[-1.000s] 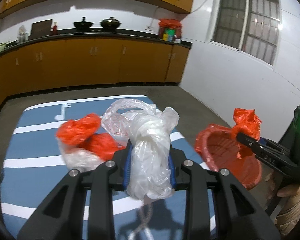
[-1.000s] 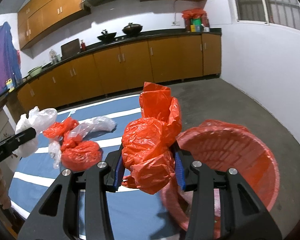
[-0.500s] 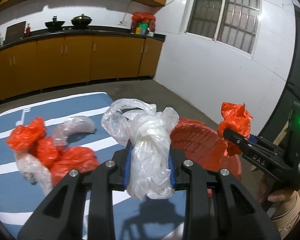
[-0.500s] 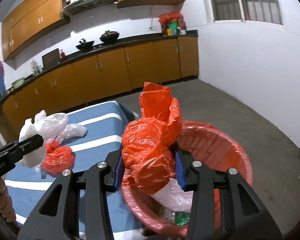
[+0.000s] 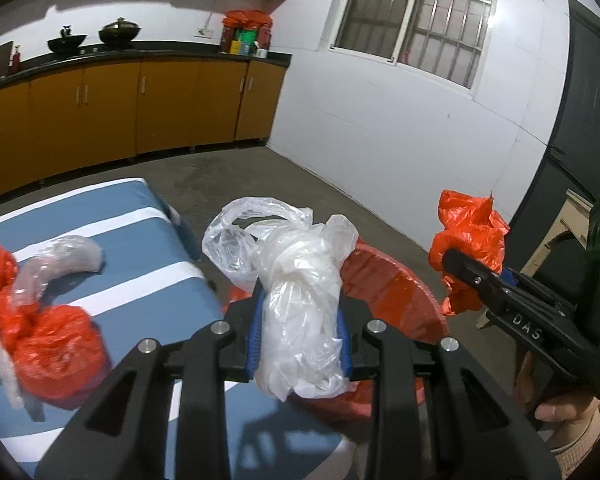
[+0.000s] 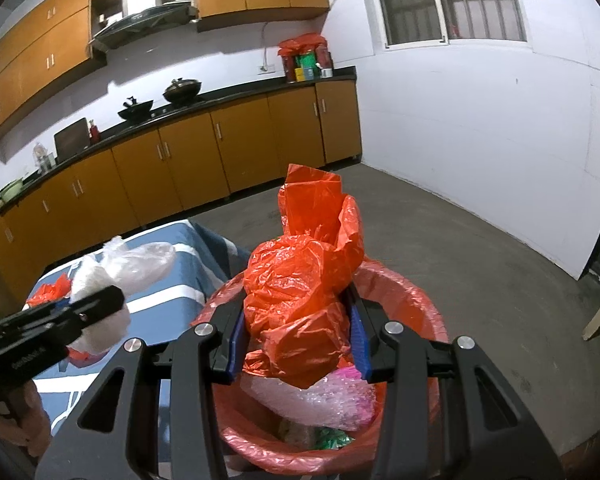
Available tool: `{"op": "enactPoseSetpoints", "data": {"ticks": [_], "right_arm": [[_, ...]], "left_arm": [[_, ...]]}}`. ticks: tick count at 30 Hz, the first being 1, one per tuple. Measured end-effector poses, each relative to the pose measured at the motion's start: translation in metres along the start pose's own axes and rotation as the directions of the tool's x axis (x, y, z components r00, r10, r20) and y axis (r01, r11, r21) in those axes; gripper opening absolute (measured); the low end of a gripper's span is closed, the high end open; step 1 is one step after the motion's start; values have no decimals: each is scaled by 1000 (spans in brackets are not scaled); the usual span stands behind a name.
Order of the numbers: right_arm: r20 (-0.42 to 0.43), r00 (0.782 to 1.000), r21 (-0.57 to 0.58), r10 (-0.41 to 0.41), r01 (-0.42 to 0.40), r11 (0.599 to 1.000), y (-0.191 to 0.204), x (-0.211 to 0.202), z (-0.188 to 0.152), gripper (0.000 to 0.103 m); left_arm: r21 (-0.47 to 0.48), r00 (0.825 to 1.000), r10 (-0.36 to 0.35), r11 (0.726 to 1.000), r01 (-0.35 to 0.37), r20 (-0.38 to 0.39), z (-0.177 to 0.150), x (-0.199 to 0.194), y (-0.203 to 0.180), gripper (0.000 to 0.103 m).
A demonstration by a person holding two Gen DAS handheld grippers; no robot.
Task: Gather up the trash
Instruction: 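Carry both bags over the red wastebasket, then open both tools to drop the bags into the wastebasket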
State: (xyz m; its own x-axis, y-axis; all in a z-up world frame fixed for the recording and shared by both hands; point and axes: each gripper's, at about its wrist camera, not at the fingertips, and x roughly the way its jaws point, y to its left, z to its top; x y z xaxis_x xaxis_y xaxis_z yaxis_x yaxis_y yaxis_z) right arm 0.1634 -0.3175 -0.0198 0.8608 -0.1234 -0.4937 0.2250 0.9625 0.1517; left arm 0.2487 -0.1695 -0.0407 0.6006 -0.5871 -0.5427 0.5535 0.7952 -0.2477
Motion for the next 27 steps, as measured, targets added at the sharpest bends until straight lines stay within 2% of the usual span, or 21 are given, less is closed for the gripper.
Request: {"op": "enactPoseSetpoints", "data": {"ticks": [13, 17, 18, 22, 27], "right_arm": [[12, 1000, 63, -11, 10, 998, -16, 7, 6, 42], [24, 1000, 82, -3, 1, 997, -21, 9, 10, 43], [26, 1000, 85, 0, -2, 996, -21, 9, 11, 44], [42, 999, 108, 5, -9, 994, -23, 10, 11, 63], [37, 999, 116, -5, 1, 993, -26, 12, 6, 66]], "left_arm": [[12, 998, -42, 999, 42, -47, 2, 40, -14, 30], [1, 997, -55, 998, 55, -63, 3, 50, -15, 34], [0, 996, -57, 998, 57, -67, 3, 53, -15, 34], [-5, 994, -61, 998, 60, -91, -1, 60, -12, 45], [-30, 993, -48, 999, 45, -105, -8, 61, -1, 54]]}}
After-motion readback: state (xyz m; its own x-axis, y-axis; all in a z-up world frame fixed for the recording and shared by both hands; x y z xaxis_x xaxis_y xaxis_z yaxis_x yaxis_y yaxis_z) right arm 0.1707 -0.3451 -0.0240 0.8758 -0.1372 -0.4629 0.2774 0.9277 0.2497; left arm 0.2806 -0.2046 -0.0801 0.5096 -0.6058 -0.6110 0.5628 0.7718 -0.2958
